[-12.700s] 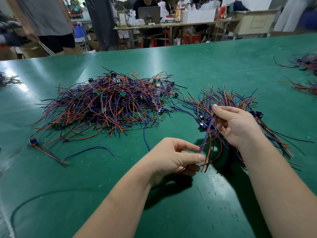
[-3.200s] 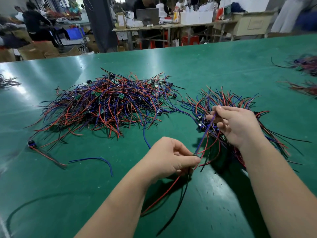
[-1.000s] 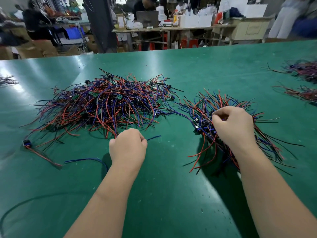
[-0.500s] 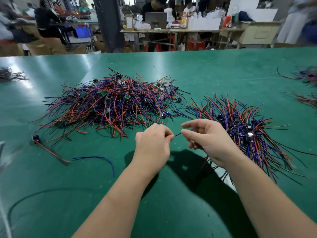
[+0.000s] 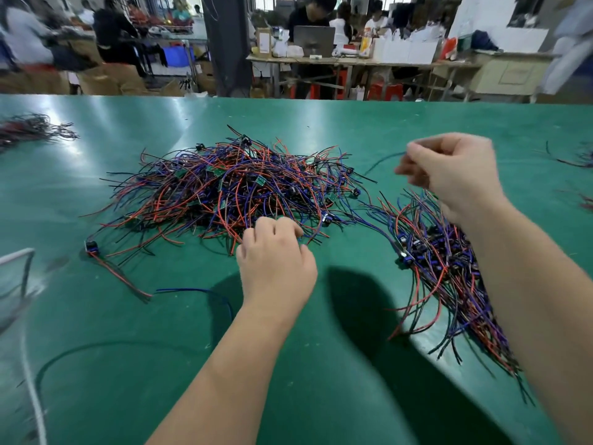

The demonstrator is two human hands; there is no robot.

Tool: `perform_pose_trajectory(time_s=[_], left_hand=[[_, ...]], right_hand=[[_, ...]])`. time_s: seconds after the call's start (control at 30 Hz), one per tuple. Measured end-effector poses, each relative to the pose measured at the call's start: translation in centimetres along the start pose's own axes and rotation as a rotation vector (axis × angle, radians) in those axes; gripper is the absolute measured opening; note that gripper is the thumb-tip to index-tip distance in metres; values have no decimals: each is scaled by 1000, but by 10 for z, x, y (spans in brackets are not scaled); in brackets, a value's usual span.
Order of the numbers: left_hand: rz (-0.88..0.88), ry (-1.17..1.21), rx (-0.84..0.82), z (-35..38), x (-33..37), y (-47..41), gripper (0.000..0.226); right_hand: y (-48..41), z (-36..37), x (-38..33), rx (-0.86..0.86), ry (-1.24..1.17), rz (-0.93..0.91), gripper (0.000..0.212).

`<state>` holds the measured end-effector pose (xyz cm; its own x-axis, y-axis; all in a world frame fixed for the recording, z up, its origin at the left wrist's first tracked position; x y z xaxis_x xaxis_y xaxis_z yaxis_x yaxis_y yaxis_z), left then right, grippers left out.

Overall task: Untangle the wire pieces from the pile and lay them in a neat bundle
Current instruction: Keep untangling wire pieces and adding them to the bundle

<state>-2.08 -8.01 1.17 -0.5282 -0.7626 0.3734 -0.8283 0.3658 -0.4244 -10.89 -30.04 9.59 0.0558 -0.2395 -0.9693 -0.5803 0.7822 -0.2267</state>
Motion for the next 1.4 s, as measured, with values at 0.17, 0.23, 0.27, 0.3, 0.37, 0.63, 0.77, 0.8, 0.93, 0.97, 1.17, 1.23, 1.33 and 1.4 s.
perform_pose_trajectory(time_s=[0.17,0.23,0.27,0.3,0.37,0.63,0.77,0.8,0.93,0.97,1.17,1.23,1.33,1.4], left_hand=[[-250,-84,-233,14,-40,-7,48],[-348,-60,-319,18,-58,-12,56],[-383,-43,-338,19,-65,-14,58],[-405,-26,-351,20,-71,-17,58],[-415,17,-380,26,-78,-20,54],[-392,144,-219,24,-86,-28,18],[-237,303,-92,6,-67,-31,26],[-188,347,-49,-1,-58,-31,21],[6,482,81,-24,-17,-20,15],[55,523,59,-26,-4,-14,16],[611,583,-218,-24,76,39,12],[715,574,-332,-15,91,59,12],[667,598,-498,2,94,69,23],[422,729,-566,10,83,56,38]], right_hand=[[-13,20,20,-226,417,132,63],[0,23,28,-245,375,106,62],[9,23,34,-255,338,107,59],[18,24,40,-262,306,120,56],[36,23,51,-266,244,152,48],[80,30,86,-238,141,209,23],[87,33,96,-258,129,244,20],[87,33,95,-251,90,248,18],[94,42,95,-284,-212,380,15],[97,47,96,-304,-293,441,18],[106,63,91,-488,-578,652,46],[103,57,87,-466,-595,598,39],[97,46,81,-382,-666,526,30],[91,38,77,-317,-736,463,22]])
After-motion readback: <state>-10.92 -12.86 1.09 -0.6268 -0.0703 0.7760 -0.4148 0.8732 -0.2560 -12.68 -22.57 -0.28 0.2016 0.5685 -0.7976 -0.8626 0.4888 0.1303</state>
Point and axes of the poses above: each hand's wrist, its own y-axis away from the middle knuckle, its own z-axis out of the palm, x = y × z, the point moved 7 cm from there along -y, towards the middle knuckle, and after that the axes turned 4 degrees about -y, right-handed, at the moved point
